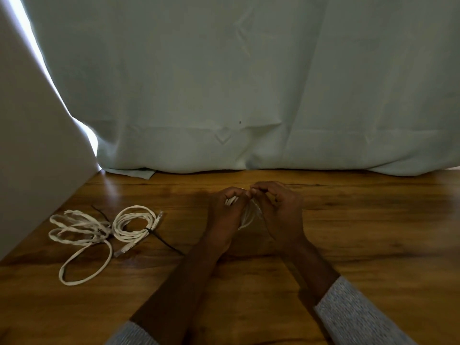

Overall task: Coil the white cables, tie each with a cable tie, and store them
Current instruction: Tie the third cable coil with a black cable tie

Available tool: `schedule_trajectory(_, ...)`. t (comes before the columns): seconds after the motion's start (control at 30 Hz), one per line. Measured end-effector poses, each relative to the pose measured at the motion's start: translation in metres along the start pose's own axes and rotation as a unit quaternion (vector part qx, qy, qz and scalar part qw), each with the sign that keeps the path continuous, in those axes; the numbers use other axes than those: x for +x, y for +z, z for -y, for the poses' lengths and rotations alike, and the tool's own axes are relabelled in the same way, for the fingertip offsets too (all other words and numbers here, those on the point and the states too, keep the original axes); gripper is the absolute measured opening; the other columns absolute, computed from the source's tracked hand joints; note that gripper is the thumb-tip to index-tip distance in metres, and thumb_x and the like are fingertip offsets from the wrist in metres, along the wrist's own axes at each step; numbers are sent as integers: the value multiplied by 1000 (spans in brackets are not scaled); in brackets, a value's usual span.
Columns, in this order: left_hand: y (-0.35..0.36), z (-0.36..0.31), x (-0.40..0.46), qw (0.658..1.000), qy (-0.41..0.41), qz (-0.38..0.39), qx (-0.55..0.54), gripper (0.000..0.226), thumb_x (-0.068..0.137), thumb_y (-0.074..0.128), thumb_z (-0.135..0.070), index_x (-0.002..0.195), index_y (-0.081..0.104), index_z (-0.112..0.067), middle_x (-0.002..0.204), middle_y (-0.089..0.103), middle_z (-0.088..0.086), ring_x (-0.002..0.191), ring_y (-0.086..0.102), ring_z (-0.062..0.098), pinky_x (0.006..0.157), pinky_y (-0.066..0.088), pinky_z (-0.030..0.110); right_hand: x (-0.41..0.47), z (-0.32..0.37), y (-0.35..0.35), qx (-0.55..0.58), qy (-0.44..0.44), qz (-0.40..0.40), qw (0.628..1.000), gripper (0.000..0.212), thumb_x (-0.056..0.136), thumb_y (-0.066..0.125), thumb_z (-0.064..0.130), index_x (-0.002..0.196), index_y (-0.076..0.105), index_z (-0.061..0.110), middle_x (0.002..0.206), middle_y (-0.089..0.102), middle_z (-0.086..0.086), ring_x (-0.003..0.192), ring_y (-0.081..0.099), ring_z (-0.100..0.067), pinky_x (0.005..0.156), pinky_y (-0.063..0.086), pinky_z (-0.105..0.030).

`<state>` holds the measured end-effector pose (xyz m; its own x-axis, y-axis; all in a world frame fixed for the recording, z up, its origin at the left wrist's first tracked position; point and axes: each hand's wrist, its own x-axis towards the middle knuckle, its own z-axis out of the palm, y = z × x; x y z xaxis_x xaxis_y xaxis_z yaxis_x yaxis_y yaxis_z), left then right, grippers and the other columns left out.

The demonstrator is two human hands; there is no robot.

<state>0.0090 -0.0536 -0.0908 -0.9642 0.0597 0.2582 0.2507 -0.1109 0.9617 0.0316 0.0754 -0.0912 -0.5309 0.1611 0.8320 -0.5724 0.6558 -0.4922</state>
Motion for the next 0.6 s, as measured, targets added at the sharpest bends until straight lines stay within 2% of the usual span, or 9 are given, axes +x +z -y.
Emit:
schedule_trajectory(0.13, 3, 3, 1, 998, 33, -29, 34, 24, 89, 72, -15, 68, 70, -27, 71, 70, -15, 71, 65, 1, 67, 52, 30, -2, 2, 2, -100, -49, 1, 994, 13, 95, 62, 17, 96, 75, 14, 92, 75, 3, 84, 67, -12, 75, 53, -42)
schedule_trajectory(0.23, 3, 4, 1, 998, 40, -37, 34, 25, 89, 72, -14, 68, 70, -27, 71, 70, -15, 70, 65, 2, 67, 53, 33, -2, 2, 3, -94, -45, -8, 995, 12, 95, 63, 16, 97, 74, 13, 92, 75, 1, 84, 67, -15, 75, 52, -43)
schedule_trajectory(0.37, 2, 5, 2, 998, 35, -44, 30, 19, 88, 72, -13, 73, 72, -24, 75, 71, -12, 73, 66, 5, 67, 54, 35, 0, 11, 2, -39, -40, -36, 998, 8, 91, 66, 6, 94, 73, 8, 87, 73, -1, 81, 64, -10, 73, 51, -29)
schedule_trajectory(0.43, 2, 1, 0, 998, 41, -39, 6, 12, 87, 72, -12, 88, 70, -23, 81, 72, -8, 74, 68, 7, 61, 53, 31, 2, 14, 0, -13, -12, -56, 998, 8, 92, 66, 6, 94, 73, 9, 87, 71, 3, 80, 64, -5, 71, 47, -20)
schedule_trajectory(0.53, 1, 0, 1, 999, 21, -8, -46, 36, 87, 73, -13, 117, 59, -28, 86, 71, -6, 71, 67, 9, 52, 50, 25, 5, 13, -2, 43, 45, -75, 995, 9, 93, 66, 3, 94, 72, 10, 86, 68, 11, 79, 63, 3, 70, 44, -12)
schedule_trajectory(0.6, -1, 5, 4, 1000, 9, 6, -21, 35, 89, 72, -18, 118, 62, -34, 93, 72, -3, 75, 66, 12, 55, 49, 25, 5, 14, -3, 68, 63, -78, 993, 12, 93, 66, 1, 94, 71, 12, 87, 67, 13, 78, 63, 2, 70, 47, -13)
